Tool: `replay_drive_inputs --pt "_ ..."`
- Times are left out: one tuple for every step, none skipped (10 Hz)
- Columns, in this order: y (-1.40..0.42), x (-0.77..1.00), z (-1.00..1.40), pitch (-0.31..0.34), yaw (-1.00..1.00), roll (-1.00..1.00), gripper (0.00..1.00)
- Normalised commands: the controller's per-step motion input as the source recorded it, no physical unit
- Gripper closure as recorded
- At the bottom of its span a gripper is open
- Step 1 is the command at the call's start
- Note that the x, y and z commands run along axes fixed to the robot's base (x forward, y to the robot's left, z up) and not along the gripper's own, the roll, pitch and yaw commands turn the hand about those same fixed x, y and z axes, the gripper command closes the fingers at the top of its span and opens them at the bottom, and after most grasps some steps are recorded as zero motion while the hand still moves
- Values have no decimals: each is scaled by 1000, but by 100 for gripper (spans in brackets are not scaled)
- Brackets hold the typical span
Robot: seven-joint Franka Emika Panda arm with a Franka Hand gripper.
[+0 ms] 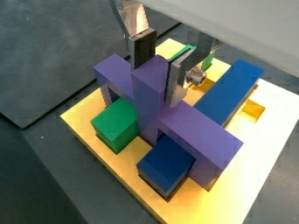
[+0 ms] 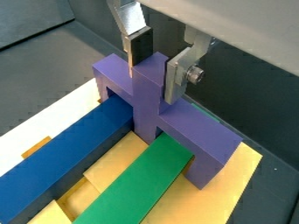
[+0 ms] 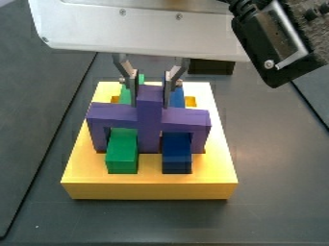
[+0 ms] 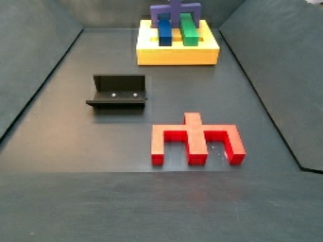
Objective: Pick up the purple object. Move up. Move to above the board. Insert the purple object.
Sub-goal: Insert the purple object.
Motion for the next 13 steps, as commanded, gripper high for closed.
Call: replay_drive_inputs --pt "-123 400 -206 4 -20 83 100" --pt "-86 317 -91 59 -183 106 100" --pt "-114 166 -57 61 -263 114 100" --pt "-46 0 -97 0 -166 56 100" --pt "-23 -9 -254 -19 -106 21 100" --pt "0 -23 -554 -124 0 0 100" --pt "0 0 -726 -131 0 -96 100" --pt "0 31 -869 -111 -23 -76 100" --pt "9 51 -874 -99 -46 -103 100" --pt "51 0 -714 -106 -57 -103 100" --pt "31 0 -643 -114 -60 -143 100" --pt "163 6 -574 -126 -23 -211 100" --pt "0 0 0 0 0 0 100"
